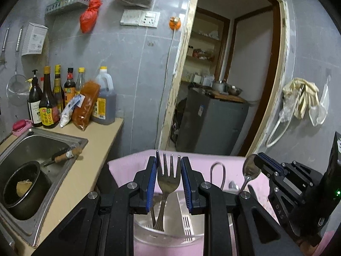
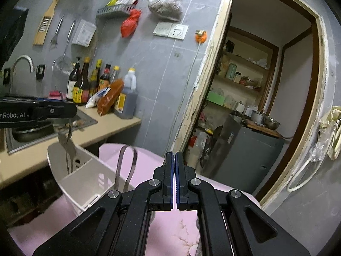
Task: Organize utensils
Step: 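Carry the fork over the white caddy and release it inside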
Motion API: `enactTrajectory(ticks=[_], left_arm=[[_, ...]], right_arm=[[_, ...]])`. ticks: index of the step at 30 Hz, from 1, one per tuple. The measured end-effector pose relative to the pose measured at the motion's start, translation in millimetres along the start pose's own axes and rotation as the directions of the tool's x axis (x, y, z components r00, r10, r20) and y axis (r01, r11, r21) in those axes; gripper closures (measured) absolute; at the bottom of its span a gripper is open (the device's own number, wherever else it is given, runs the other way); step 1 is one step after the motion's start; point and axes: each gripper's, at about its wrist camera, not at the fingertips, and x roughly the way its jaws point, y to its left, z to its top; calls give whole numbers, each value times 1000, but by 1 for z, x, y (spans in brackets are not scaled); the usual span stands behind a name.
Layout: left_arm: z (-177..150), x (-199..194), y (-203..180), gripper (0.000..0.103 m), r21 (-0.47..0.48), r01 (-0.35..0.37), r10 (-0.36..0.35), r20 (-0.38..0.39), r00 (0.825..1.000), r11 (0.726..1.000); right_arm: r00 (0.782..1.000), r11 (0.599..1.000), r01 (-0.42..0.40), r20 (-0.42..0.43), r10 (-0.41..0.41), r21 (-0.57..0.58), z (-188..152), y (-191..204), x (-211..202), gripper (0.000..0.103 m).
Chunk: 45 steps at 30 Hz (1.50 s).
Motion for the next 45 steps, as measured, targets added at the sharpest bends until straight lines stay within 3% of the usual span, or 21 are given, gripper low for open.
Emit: enactTrajectory(ticks=[14, 19, 22, 29, 31, 37, 45], left_arm=[[-14, 14, -5, 81, -2, 16, -16, -104, 994, 1000], [-13, 11, -5, 81, -20, 17, -19, -117, 993, 1000], [-14, 7, -7, 77, -19, 14, -16, -119, 993, 1000], [-11, -1, -10, 69, -39, 0, -4, -101, 995, 999], [-10, -5, -15, 68, -36, -5, 2, -88, 996, 999], [-1, -20, -36, 50, -28, -14, 13, -35, 999, 1000], [4, -35, -83, 12, 28, -36, 34, 61, 998, 999]], right_arm=[[994, 990, -93, -53, 99, 109, -19, -9, 6, 101], [978, 962, -182, -65, 199, 205, -27, -20, 7, 98], [974, 947, -197, -62, 219, 255, -34, -26, 6, 91], [975, 927, -197, -40, 220, 318, -37, -45, -6, 88], [979, 924, -183, -28, 204, 335, -36, -55, -13, 77], [991, 920, -126, 5, 134, 372, -31, -89, -40, 55], [999, 918, -20, 35, 7, 395, -36, -143, -76, 23]])
